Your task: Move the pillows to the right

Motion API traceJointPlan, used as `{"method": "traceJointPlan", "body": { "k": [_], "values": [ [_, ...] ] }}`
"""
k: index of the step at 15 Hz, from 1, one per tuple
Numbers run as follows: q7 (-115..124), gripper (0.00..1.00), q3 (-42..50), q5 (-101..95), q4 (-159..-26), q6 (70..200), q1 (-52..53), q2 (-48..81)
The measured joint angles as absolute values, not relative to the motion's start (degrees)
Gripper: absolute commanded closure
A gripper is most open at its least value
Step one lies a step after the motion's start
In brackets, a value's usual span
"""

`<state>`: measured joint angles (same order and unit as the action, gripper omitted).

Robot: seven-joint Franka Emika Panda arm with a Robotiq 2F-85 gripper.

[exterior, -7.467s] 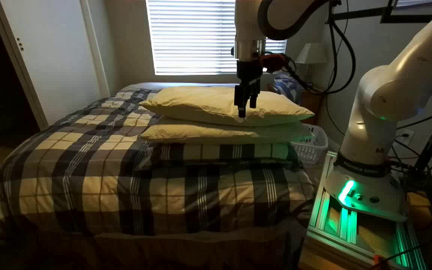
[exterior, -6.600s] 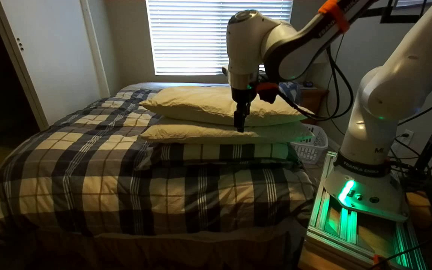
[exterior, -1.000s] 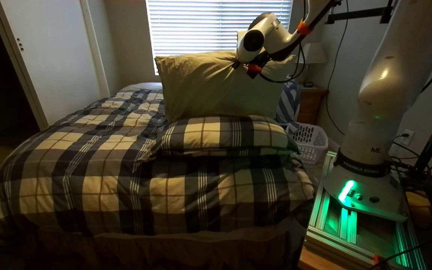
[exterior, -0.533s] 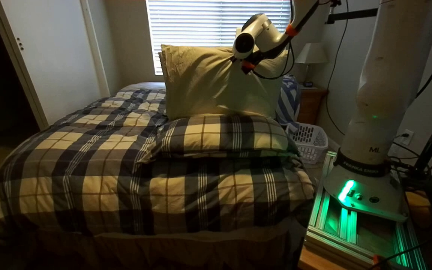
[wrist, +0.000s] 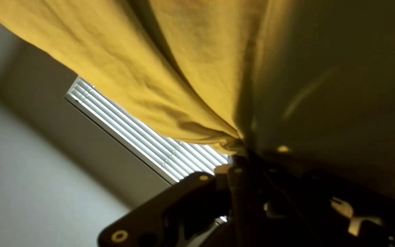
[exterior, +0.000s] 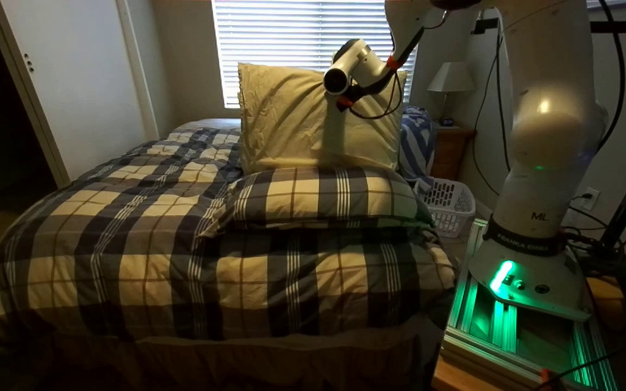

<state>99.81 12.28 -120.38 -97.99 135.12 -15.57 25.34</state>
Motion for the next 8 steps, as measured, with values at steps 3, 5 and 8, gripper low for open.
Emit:
{"method": "traceJointPlan", "body": {
  "k": [3,5,8],
  "values": [
    [100.8,0.58,11.6,-120.3,-91.3,133.6,-17.4,30.7],
    [101.2,0.44,11.3,-120.2,-87.5,132.9,-18.4,33.3],
    [101.7,0.23,10.9,-120.2,-82.5,132.6,-19.5,36.1]
  ]
}}
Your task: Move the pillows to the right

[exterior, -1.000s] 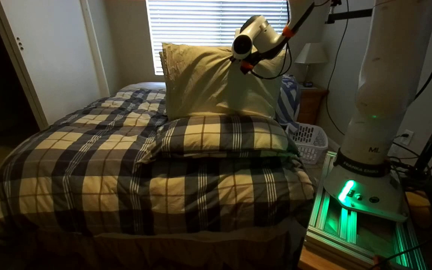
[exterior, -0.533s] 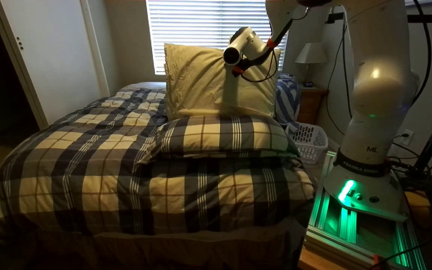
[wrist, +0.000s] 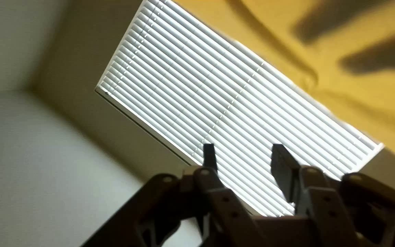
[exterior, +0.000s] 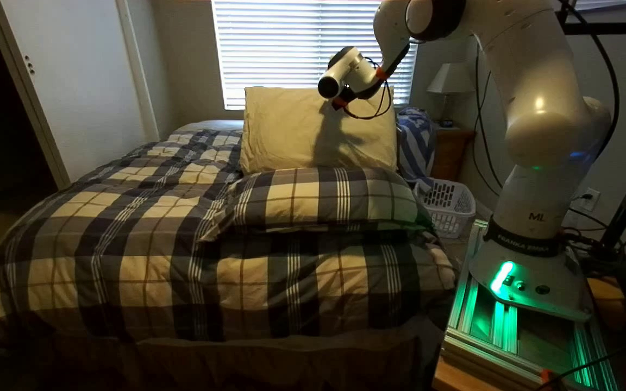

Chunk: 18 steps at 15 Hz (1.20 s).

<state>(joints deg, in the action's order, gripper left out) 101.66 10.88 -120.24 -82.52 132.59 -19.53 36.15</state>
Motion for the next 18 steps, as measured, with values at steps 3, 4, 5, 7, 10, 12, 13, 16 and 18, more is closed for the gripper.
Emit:
{"method": "traceJointPlan", "body": {
  "k": [3,4,5,7,10,12,13,16,18],
  "values": [
    [101.7,0.02,10.7,-120.2,-78.8,132.6,-19.9,38.1],
    [101.5,0.00,10.6,-119.9,-78.0,132.6,-19.9,38.3],
    [101.0,0.00,10.5,-119.2,-77.5,132.7,-19.9,38.3],
    [97.2,0.00,10.4,-115.8,-77.1,133.2,-20.0,37.7],
    [84.9,0.00,10.4,-106.6,-77.7,137.0,-20.6,34.3],
    [75.9,0.00,10.5,-100.3,-79.6,140.0,-21.4,30.7],
    [71.4,0.00,10.6,-97.1,-80.9,141.4,-21.9,28.7],
    [57.8,0.00,10.7,-86.8,-85.4,145.2,-23.2,22.9],
    [48.9,0.00,10.7,-78.8,-88.6,147.0,-23.5,19.5]
  ]
}}
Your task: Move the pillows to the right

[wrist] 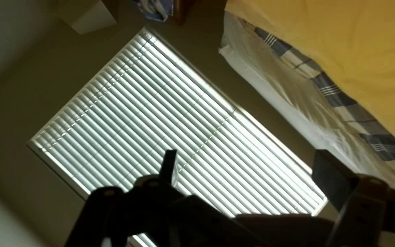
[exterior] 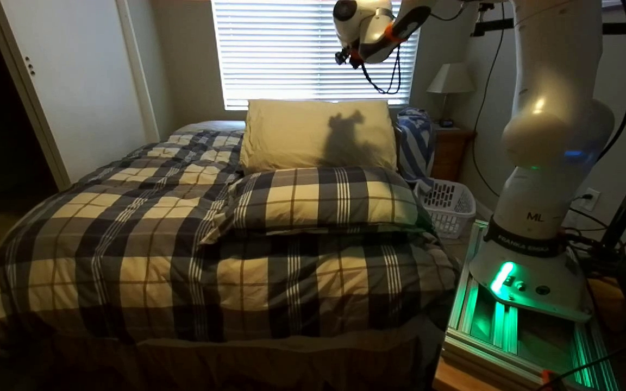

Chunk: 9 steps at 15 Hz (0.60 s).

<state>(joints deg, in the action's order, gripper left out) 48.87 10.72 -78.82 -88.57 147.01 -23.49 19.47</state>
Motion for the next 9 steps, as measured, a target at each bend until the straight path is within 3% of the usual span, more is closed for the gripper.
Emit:
{"method": "traceJointPlan", "body": {
  "k": [9],
  "values": [
    [9.9,0.00,3.2,-37.2,-98.9,142.2,-26.2,8.5]
  ]
}}
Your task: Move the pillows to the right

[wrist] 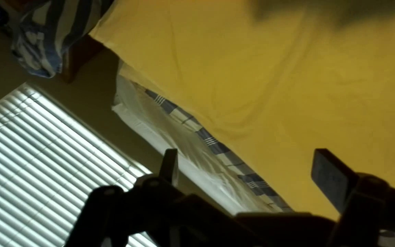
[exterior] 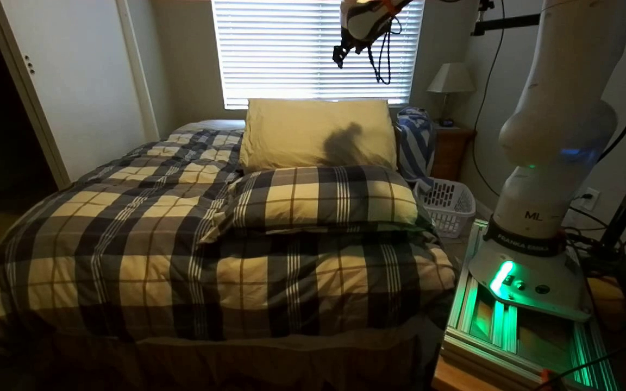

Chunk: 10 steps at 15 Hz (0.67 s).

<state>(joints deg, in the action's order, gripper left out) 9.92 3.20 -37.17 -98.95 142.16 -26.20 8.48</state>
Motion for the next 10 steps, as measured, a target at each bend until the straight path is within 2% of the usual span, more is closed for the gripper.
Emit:
{"method": "traceJointPlan", "body": {
  "k": [4,10],
  "values": [
    [-4.6,0.00,4.7,-21.1,-98.8,130.9,-22.9,5.7],
    [-7.7,0.00,9.0,-19.0,-98.4,118.5,-18.2,2.7]
  ]
}}
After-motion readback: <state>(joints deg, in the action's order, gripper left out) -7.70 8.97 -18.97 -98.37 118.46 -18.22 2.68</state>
